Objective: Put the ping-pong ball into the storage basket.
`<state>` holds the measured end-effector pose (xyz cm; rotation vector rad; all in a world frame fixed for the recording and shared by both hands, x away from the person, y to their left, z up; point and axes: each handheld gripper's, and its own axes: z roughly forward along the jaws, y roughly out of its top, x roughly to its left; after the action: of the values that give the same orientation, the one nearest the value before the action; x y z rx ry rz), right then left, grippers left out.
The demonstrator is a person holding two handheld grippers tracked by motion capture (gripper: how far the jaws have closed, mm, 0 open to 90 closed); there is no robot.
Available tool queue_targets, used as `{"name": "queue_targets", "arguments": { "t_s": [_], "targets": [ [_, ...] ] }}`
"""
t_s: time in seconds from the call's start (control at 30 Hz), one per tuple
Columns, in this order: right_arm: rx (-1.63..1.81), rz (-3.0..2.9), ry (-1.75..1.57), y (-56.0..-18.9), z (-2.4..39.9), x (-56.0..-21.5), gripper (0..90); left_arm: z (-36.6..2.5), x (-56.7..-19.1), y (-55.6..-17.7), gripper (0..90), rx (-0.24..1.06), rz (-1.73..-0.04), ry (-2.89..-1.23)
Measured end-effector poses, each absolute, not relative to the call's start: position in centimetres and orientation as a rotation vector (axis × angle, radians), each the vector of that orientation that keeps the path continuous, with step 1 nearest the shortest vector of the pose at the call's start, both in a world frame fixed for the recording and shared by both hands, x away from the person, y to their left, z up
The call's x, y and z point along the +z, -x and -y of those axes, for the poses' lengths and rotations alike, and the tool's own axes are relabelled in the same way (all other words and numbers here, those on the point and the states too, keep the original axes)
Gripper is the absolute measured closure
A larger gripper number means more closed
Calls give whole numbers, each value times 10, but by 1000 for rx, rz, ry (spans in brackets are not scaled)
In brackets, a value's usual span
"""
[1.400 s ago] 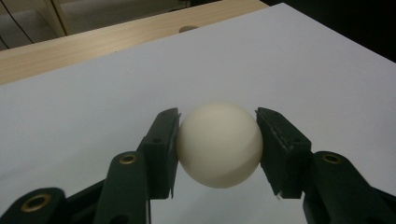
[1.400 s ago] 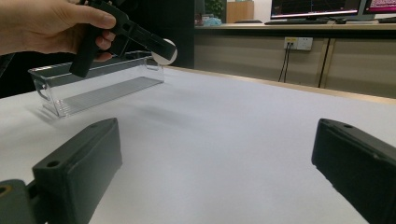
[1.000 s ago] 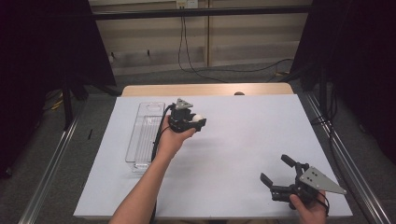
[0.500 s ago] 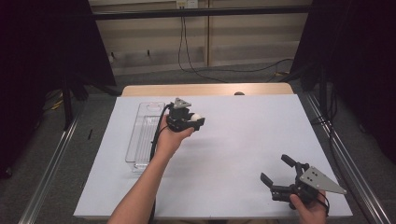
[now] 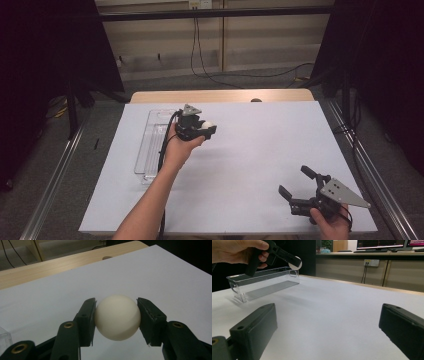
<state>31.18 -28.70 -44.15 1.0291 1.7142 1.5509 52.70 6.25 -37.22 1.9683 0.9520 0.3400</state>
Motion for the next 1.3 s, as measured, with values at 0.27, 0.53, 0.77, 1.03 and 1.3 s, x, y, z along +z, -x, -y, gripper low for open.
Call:
{"name": "queue_targets", "arguments": {
  "t_s": [0.27, 0.53, 0.77, 1.03, 1.3],
  "targets": [
    [1547, -1723, -1021, -312, 287, -441, 11, -64, -370, -527, 511, 353, -960, -1978],
    [1549, -1720, -1023, -312, 288, -441, 11, -66, -370, -527, 511, 348, -964, -1964],
    [1547, -1715, -1023, -311, 288, -441, 10, -69, -369, -527, 511, 359, -965, -1982],
    [1545, -1716, -1022, -312, 288, -441, 11, -72, -367, -527, 511, 365, -969, -1972],
    [1546, -1718, -1021, -312, 288, -441, 11, -76, -366, -527, 511, 365, -974, -1965]
  ]
}}
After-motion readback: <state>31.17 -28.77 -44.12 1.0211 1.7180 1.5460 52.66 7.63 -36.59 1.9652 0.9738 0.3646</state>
